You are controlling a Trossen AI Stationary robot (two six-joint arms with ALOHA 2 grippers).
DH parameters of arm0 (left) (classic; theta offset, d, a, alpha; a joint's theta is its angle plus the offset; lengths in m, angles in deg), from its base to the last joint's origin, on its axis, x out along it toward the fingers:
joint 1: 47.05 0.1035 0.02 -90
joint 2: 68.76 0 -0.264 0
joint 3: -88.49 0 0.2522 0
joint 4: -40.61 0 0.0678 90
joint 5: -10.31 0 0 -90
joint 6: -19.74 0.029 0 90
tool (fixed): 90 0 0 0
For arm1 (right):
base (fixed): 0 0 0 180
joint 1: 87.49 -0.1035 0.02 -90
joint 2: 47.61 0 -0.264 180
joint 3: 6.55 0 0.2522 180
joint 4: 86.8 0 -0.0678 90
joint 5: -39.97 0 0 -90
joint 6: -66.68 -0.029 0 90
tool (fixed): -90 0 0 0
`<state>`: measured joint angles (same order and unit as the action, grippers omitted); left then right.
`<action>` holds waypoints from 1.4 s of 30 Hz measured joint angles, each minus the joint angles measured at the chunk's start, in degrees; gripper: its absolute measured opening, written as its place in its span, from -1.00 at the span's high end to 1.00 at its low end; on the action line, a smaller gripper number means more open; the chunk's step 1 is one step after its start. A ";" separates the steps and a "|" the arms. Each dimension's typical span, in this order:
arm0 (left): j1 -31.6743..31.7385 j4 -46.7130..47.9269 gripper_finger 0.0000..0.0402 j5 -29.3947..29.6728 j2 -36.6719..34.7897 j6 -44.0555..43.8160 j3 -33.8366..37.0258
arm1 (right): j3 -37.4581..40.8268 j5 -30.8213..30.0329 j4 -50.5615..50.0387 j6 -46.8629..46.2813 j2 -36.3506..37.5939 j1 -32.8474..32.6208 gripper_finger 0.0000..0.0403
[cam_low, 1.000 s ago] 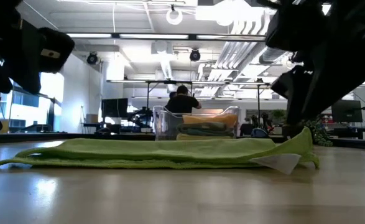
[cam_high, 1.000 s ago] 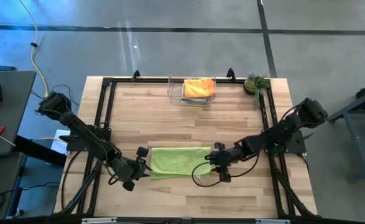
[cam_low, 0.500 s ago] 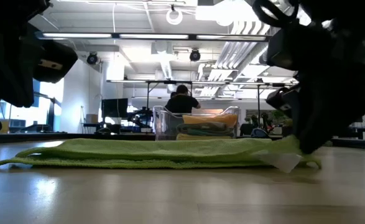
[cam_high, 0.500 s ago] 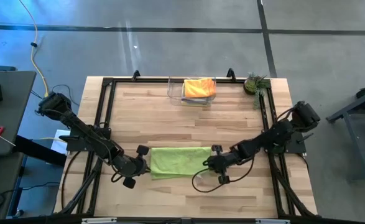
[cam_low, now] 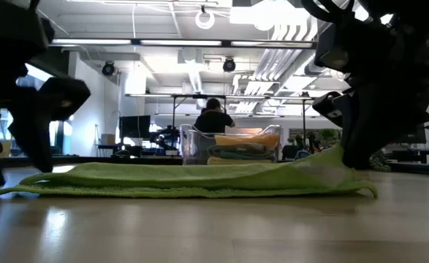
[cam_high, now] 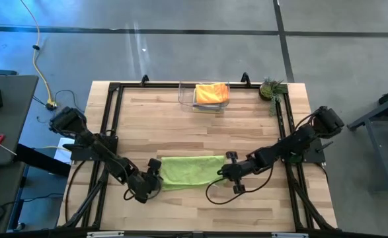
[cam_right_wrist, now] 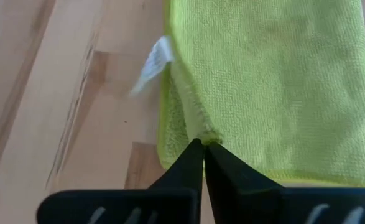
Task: Fold microfiber towels
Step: Fold the green towel on the table
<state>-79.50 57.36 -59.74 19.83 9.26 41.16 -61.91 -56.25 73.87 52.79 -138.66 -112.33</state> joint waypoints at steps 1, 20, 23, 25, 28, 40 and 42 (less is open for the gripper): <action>-0.24 0.05 0.20 0.19 1.07 0.46 -0.10 | 0.00 0.00 -0.33 0.02 0.17 0.00 0.99; -1.30 1.59 0.95 6.23 2.90 3.19 -0.60 | 0.00 -0.33 -2.30 0.96 1.02 0.00 1.00; -1.26 3.12 0.98 5.65 1.15 2.44 -1.77 | 0.00 -2.33 -4.83 1.43 2.33 0.06 1.00; -1.30 4.31 0.98 5.28 0.26 2.26 -3.27 | 0.00 -4.43 -6.45 1.96 3.25 0.07 1.00; -1.31 5.61 0.99 4.54 0.08 2.11 -4.98 | 0.00 -5.66 -6.67 3.43 3.58 0.08 1.00; -1.33 3.63 0.93 2.07 0.83 -2.25 -6.35 | 0.08 -4.26 -7.31 4.94 0.22 -1.59 0.82; -1.24 3.56 0.86 1.07 0.86 -2.41 -6.35 | -0.49 -4.27 -7.50 4.32 0.29 -2.08 0.68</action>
<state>-80.74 60.92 -58.66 20.70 6.84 34.81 -62.40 -60.52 66.37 57.11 -138.37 -114.41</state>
